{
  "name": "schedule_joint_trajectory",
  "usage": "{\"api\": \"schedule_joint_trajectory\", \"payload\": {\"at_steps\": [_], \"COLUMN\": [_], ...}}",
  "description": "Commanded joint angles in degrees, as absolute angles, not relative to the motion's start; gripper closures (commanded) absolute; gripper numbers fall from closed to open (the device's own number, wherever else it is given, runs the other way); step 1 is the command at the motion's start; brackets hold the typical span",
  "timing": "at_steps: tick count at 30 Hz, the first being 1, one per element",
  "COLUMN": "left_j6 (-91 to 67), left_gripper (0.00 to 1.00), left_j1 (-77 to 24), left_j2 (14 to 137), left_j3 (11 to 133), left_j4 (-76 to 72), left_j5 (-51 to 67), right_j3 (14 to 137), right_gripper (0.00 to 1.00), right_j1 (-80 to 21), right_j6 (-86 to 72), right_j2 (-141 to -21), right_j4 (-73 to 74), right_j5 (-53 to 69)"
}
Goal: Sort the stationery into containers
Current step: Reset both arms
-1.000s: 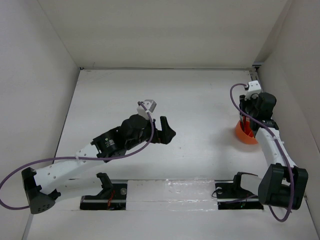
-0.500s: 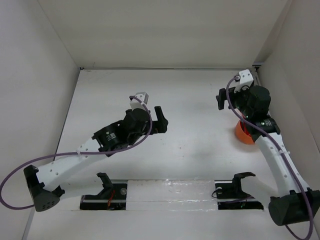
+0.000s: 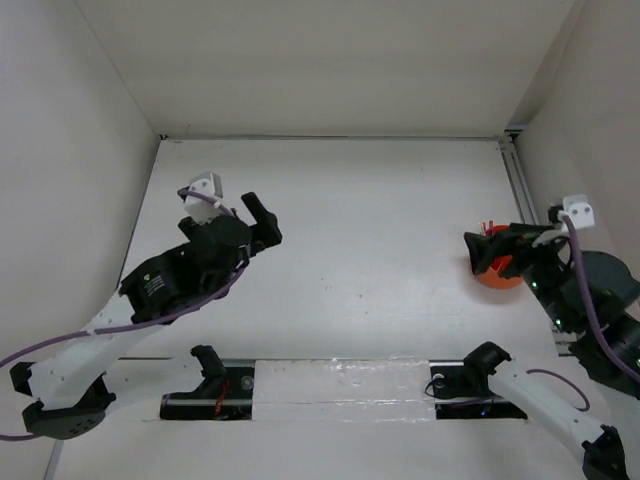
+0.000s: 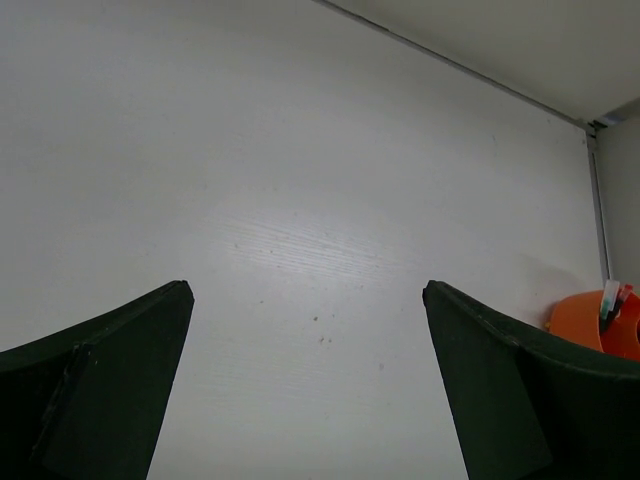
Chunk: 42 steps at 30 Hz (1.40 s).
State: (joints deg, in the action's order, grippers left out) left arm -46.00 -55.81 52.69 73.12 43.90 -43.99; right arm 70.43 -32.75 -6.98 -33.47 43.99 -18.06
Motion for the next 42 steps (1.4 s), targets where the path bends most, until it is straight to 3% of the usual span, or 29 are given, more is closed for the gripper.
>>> {"api": "schedule_joint_trajectory", "payload": {"at_steps": [1, 14, 42], "left_j6": [-48.4, -51.1, -53.4], "left_gripper": [0.00, 0.00, 0.00], "left_j1": [-55.7, -55.7, -55.7], "left_j2": [47.9, 26.0, 19.1], "left_j3": [75.0, 65.5, 63.0], "left_j4": [49.9, 53.3, 54.8], "left_j5": [-46.7, -43.6, -45.3], "right_j3": [72.6, 75.4, 76.7], "right_gripper": [0.00, 0.00, 0.00], "right_j1": [-33.4, -33.9, -38.3], "right_j6": [-9.5, -7.9, -12.4], "right_j2": [-29.5, -17.8, -14.8], "right_j4": [54.0, 63.0, 68.5], "right_j5": [-17.7, -17.0, -22.9]}}
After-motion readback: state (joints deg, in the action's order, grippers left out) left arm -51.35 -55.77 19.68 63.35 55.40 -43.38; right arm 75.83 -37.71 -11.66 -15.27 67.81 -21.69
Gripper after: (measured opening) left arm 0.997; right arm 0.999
